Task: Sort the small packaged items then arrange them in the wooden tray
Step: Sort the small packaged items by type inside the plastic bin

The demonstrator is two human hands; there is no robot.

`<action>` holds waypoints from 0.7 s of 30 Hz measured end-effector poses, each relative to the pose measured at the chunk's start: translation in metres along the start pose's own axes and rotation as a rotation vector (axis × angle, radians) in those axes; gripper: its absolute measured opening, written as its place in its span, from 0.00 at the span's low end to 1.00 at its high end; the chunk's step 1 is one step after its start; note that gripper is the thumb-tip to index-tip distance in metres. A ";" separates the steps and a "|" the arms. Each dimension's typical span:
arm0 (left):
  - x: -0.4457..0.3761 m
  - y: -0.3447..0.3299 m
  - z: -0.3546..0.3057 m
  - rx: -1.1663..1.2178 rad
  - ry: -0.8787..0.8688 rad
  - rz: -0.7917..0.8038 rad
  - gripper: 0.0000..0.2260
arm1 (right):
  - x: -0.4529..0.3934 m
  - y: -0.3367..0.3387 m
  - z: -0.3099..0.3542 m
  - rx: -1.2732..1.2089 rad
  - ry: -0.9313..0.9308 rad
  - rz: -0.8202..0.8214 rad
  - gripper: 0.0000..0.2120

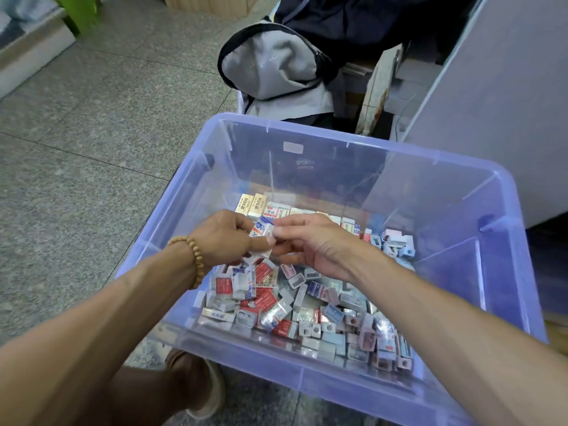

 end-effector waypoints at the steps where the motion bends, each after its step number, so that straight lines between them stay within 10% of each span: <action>1: -0.001 -0.004 -0.002 -0.005 0.000 0.011 0.14 | 0.002 0.006 -0.004 -0.013 -0.010 -0.026 0.05; 21: -0.026 0.000 0.010 0.105 0.073 -0.144 0.05 | -0.080 0.045 0.011 0.557 0.060 -0.506 0.16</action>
Point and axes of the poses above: each hand's wrist, its own x-axis away from the middle knuckle, its own y-axis out of the back of the hand, z = x × y, the point moved 9 cm from there along -x, towards the middle knuckle, and after that the axes turned 2 degrees about y, right-handed, at the moved point
